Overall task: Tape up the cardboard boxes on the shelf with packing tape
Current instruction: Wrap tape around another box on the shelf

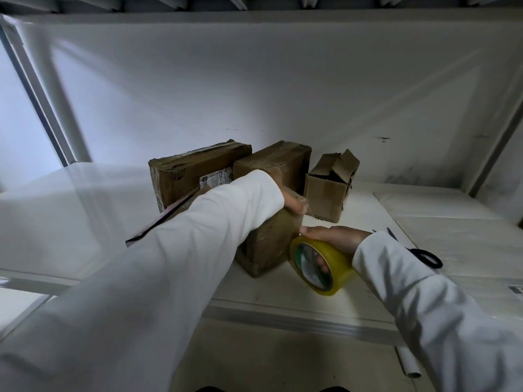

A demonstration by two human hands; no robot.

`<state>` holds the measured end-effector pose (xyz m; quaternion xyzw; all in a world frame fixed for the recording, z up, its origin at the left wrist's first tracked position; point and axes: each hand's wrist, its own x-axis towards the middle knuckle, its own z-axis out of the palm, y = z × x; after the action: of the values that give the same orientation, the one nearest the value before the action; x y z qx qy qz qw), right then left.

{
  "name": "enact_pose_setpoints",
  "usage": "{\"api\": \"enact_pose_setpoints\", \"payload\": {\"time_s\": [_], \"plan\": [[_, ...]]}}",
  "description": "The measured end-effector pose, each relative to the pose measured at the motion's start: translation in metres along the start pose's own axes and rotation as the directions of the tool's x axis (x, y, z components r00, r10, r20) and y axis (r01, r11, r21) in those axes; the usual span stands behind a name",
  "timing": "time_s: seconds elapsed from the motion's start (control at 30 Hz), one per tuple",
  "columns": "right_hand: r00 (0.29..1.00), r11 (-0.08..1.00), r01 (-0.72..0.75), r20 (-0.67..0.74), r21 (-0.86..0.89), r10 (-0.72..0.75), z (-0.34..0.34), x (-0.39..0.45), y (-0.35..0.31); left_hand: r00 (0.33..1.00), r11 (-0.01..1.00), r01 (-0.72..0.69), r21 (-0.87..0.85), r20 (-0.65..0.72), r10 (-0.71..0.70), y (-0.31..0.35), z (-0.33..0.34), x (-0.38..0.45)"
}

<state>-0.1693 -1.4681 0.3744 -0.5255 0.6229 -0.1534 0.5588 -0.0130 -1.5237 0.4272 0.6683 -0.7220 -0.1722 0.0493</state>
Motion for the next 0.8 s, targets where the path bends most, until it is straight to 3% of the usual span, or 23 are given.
{"api": "enact_pose_setpoints", "payload": {"time_s": [0.07,0.13,0.23,0.3,0.37,0.5,0.57,0.7,0.8], "plan": [[0.99,0.992,0.116,0.078,0.043,-0.119,-0.006,-0.01,0.0,1.0,0.998,-0.012,-0.061,-0.014,0.012,-0.003,-0.009,-0.005],[0.94,0.955,0.278,0.175,0.106,-0.293,-0.021,-0.023,-0.007,1.0,0.955,-0.026,-0.295,-0.002,0.026,-0.012,-0.018,-0.008],[0.857,0.877,0.455,0.192,0.153,-0.478,-0.047,-0.037,-0.026,0.99,0.697,0.085,-0.712,0.139,0.022,-0.031,-0.014,-0.013],[0.838,0.853,0.502,0.164,0.146,-0.521,-0.051,-0.037,-0.036,0.97,0.539,0.18,-0.823,0.239,0.041,-0.045,0.012,-0.015],[0.852,0.856,0.509,0.088,0.094,-0.516,-0.041,-0.03,-0.038,0.967,0.48,0.226,-0.848,0.255,-0.005,-0.052,0.039,-0.015],[0.855,0.842,0.516,-0.148,0.156,-0.497,-0.019,-0.008,-0.031,0.964,0.559,0.266,-0.785,0.222,-0.147,-0.063,0.054,-0.008],[0.851,0.84,0.52,-0.174,0.153,-0.495,-0.008,-0.003,-0.036,0.964,0.65,0.265,-0.712,0.183,-0.193,-0.065,0.046,-0.005],[0.853,0.847,0.514,-0.187,0.136,-0.487,0.002,0.001,-0.049,0.921,0.574,0.333,-0.748,0.129,-0.367,-0.064,0.031,0.003],[0.855,0.844,0.514,-0.162,0.153,-0.492,-0.003,0.004,-0.042,0.926,0.639,0.33,-0.695,0.106,-0.362,-0.057,0.049,0.023]]}}
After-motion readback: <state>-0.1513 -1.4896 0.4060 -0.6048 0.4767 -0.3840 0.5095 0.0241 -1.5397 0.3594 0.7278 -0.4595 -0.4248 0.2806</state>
